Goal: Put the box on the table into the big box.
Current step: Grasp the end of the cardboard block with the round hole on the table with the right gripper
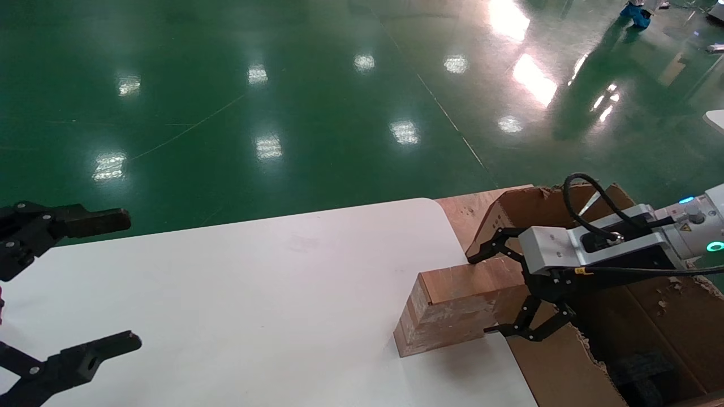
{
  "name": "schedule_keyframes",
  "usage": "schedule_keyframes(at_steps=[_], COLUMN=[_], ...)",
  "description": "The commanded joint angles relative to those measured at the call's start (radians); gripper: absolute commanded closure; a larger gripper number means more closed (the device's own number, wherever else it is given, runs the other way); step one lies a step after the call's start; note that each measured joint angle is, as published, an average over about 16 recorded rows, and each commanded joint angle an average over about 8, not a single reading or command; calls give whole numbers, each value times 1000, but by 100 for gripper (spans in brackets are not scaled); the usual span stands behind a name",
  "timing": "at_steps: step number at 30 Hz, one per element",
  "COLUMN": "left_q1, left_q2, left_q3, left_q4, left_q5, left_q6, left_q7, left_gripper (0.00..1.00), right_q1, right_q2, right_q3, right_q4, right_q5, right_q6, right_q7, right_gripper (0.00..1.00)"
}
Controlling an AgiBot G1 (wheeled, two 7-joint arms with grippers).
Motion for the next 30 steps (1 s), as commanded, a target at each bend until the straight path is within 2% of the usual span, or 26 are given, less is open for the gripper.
schedule_keyframes(at_steps=[1,14,23,30], left_q1=[0,0,0,0], left_q2=[0,0,0,0], left_q3=[0,0,0,0], left_q4=[0,0,0,0], left_q5=[0,0,0,0], left_q6=[0,0,0,0], left_q7=[0,0,0,0], left_gripper=[0,0,0,0], right_q1=[9,58,98,129], right_q2=[-5,-82,-165,-197], right_q3=[-23,-139,-175,-203], right_q4=[-15,-138,-246,-271], right_q5=[8,50,72,97], right_q6=[0,6,9,4], right_q7=[-9,-101,-173,-201], right_gripper=[0,0,0,0])
